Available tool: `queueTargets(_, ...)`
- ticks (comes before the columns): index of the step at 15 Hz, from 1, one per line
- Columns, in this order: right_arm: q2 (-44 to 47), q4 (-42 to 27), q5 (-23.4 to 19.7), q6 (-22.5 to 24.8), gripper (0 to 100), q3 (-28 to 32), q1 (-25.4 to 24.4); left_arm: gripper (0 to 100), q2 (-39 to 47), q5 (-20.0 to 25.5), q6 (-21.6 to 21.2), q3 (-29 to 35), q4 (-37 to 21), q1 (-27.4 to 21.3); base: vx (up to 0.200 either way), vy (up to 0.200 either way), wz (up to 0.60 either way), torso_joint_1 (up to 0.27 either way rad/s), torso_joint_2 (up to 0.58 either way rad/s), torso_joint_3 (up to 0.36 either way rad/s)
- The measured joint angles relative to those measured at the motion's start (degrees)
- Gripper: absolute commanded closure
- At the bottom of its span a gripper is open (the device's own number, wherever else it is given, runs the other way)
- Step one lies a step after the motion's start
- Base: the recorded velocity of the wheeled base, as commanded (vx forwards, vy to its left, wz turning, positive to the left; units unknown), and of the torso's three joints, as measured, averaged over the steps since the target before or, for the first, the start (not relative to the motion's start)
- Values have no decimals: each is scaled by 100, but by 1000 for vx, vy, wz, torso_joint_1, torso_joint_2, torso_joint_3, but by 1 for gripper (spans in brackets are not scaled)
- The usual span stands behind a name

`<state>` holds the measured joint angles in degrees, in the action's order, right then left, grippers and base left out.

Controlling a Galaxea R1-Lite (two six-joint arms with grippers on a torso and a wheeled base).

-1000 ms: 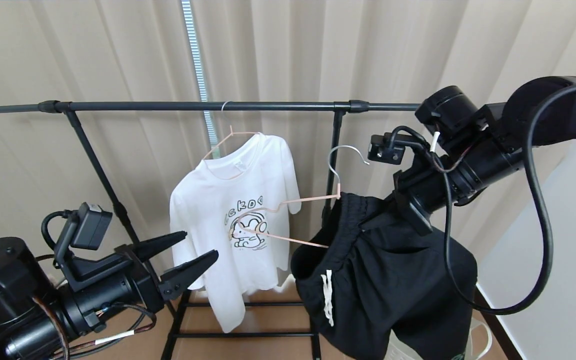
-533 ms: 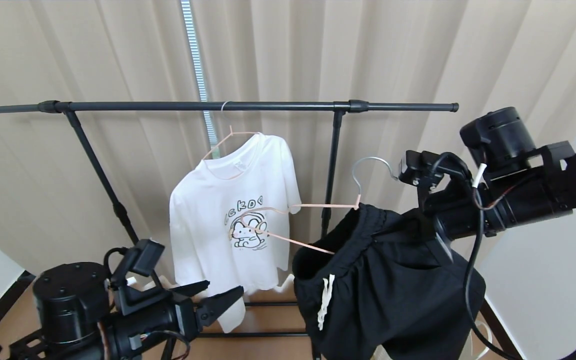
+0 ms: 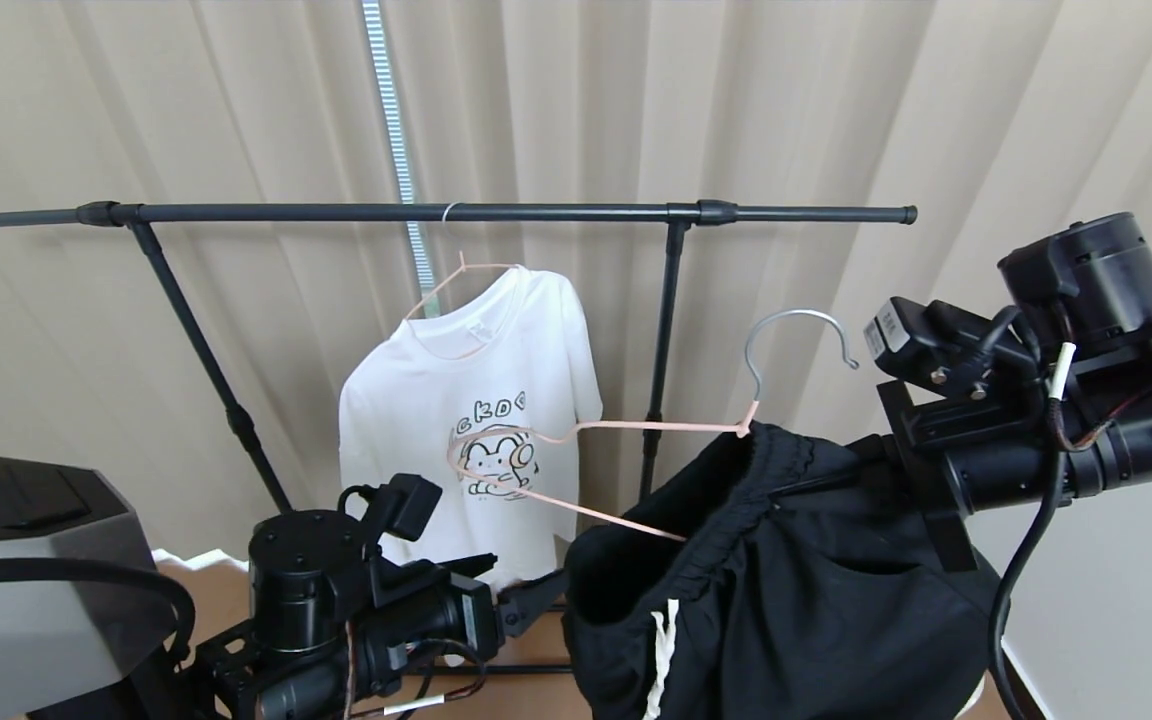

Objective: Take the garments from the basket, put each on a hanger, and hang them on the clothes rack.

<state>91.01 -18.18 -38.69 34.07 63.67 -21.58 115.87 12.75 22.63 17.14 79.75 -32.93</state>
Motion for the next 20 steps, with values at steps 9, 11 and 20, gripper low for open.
queueTargets(9,-185,-2,-57,-24,100,-50,-140,0,469,-105,-297,488,11,-94,0,0,0,0,0,0)
queueTargets(11,-245,-7,-57,-24,100,-69,-177,0,552,-127,-358,586,4,-146,0,0,0,0,0,0)
queueTargets(20,-364,-2,-57,-17,100,-116,-201,100,730,-383,-394,650,33,-301,0,0,0,0,0,0)
